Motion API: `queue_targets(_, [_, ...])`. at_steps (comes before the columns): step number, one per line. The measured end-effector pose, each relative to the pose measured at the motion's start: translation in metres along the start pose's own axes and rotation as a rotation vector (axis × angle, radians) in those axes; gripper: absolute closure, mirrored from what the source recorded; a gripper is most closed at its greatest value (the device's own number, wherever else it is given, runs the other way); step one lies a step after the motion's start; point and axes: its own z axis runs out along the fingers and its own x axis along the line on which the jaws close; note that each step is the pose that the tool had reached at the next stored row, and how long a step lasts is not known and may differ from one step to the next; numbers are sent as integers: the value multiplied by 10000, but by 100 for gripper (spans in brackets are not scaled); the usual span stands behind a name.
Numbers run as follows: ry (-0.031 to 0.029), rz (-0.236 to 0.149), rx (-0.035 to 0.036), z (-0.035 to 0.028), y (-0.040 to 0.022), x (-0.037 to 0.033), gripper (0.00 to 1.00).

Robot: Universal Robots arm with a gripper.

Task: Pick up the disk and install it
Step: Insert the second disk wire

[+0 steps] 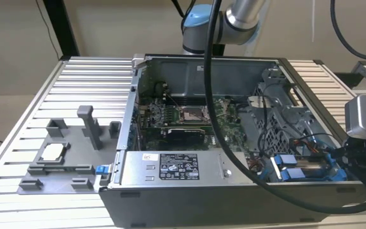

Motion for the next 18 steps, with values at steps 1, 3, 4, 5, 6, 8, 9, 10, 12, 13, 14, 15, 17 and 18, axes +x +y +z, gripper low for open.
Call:
queue_targets(1, [0, 0, 0, 0, 0, 0, 100])
queue_targets(3, [0, 0, 0, 0, 0, 0, 100])
queue_targets(4, [0, 0, 0, 0, -1, 2, 100])
queue_targets(5, [-4, 1, -1, -2, -2, 7, 100])
queue_targets(6, [-6, 1, -1, -8, -4, 13, 100])
queue_targets(8, [-6, 0, -2, -25, -5, 20, 100])
queue_targets(9, [-6, 0, -3, -35, -8, 26, 100])
queue_targets(10, [-12, 2, -6, -46, -10, 31, 100])
queue_targets(12, [-21, 4, -9, -74, -14, 37, 100])
queue_targets(13, [-25, 5, -10, -86, -18, 43, 100])
queue_targets(14, [-27, 7, -13, -94, -21, 54, 100])
queue_targets(15, [-29, 8, -17, -101, -26, 66, 100])
queue_targets(17, [-28, 12, -27, -114, -38, 93, 100])
queue_targets(18, [-25, 15, -36, -118, -46, 102, 0])
